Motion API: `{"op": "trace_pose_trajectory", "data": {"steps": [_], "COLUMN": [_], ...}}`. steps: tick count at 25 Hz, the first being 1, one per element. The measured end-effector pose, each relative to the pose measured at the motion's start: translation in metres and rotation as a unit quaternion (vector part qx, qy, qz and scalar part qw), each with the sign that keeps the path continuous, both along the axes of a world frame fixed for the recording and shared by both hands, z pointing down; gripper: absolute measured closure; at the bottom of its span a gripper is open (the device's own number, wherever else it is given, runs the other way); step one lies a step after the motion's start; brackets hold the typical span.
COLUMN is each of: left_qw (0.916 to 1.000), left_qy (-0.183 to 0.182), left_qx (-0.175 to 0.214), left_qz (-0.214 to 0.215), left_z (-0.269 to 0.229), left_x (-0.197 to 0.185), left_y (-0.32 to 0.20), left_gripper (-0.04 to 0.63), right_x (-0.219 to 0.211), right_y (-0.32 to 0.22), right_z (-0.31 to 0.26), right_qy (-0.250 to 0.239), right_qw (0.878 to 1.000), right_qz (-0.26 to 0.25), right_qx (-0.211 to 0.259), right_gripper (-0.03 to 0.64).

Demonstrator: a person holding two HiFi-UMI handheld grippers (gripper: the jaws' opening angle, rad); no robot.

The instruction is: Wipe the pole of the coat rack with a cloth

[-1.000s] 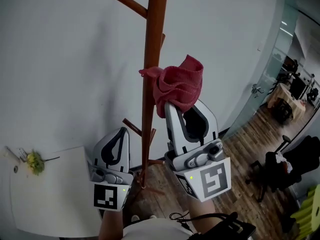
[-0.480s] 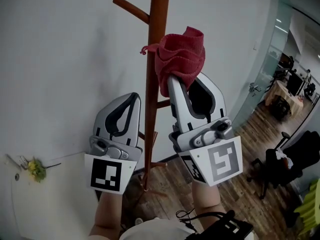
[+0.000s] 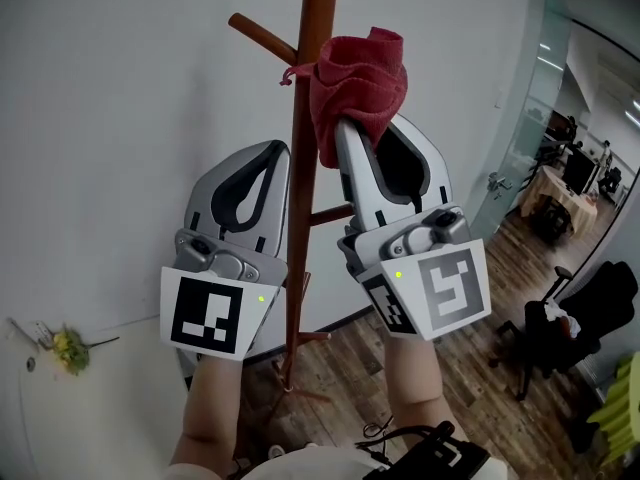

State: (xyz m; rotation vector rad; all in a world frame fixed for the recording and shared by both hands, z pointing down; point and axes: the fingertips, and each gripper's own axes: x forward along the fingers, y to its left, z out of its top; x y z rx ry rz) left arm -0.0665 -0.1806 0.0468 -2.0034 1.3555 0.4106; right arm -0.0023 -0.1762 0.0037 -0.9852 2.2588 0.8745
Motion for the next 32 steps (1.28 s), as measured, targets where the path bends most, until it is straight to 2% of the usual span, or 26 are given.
{"op": "trace_pose_trajectory", "data": {"steps": [5, 8, 14, 18, 22, 26, 29, 32], "left_qw": [0.9997, 0.9994, 1.0, 0.9998, 0.9997, 0.9987, 0.9997, 0.9998], "left_qy": [0.009, 0.0, 0.007, -0.007, 0.012, -0.012, -0.016, -0.011], "left_qx": [0.022, 0.033, 0.005, 0.015, -0.001, 0.045, 0.019, 0.014], "left_qz": [-0.006, -0.004, 0.003, 0.011, 0.02, 0.02, 0.006, 0.007], "left_z": [-0.016, -0.017, -0.005, -0.005, -0.002, 0.0, 0.008, 0.004], "left_x": [-0.005, -0.007, -0.009, -0.009, -0.006, -0.006, -0.011, -0.013], "left_y": [0.004, 0.004, -0.005, -0.005, -0.007, 0.004, -0.004, -0.008], "left_gripper": [0.583, 0.583, 0.583, 0.583, 0.583, 0.583, 0.583, 0.583], "right_x": [-0.004, -0.008, -0.016, -0.017, -0.019, -0.025, -0.027, -0.028], "right_y": [-0.004, -0.007, -0.013, -0.016, -0.013, -0.003, -0.004, -0.011], "right_z": [-0.009, -0.014, -0.009, -0.002, 0.005, 0.017, 0.023, 0.029], "right_qy": [0.01, 0.017, 0.033, 0.034, 0.049, 0.038, 0.044, 0.056], "right_qw": [1.0, 1.0, 0.999, 0.999, 0.998, 0.999, 0.998, 0.997], "right_qz": [0.006, 0.013, 0.02, 0.031, 0.046, 0.035, 0.041, 0.051], "right_qx": [0.014, 0.018, 0.014, 0.01, 0.012, 0.017, 0.014, -0.006], "right_gripper": [0.537, 0.537, 0.537, 0.537, 0.537, 0.537, 0.537, 0.537]}}
